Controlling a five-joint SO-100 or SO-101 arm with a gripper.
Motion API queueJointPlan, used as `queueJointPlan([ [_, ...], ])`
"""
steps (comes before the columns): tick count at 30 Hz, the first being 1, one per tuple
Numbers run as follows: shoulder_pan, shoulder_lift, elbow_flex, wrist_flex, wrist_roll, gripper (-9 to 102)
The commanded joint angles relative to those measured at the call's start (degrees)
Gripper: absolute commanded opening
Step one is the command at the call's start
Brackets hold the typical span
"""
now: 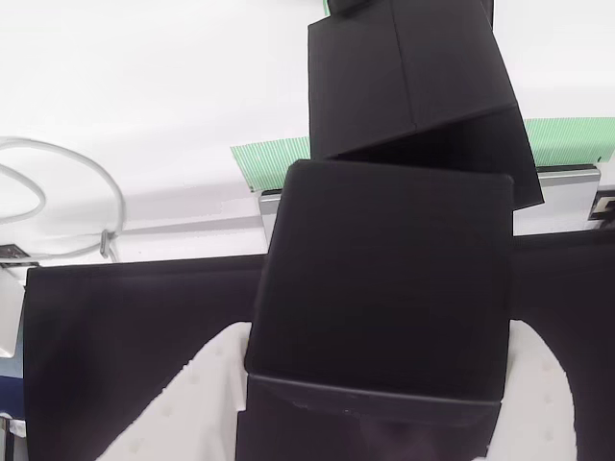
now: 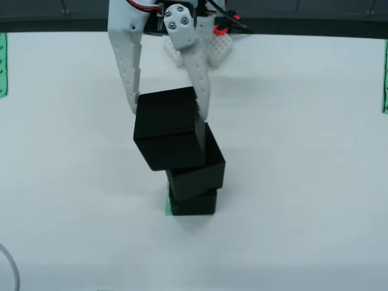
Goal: Stack 3 Blocks on the chosen place.
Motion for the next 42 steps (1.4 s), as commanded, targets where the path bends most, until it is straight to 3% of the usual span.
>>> queueJointPlan([
  [1,0.44,0.97,-0.18,-1.23,-0.35,29],
  [14,0.18,3.96,0.53,-1.67,-0.44,35],
  [25,-1.85,22.06,5.1,6.06,-0.35,34],
  [30,-2.37,34.63,14.77,5.8,1.49,14],
  [34,-2.46,42.63,23.55,-2.9,13.45,0],
  [36,-2.64,46.23,27.25,-4.83,18.9,0],
  [42,-5.54,52.73,35.07,-8.79,47.64,0],
])
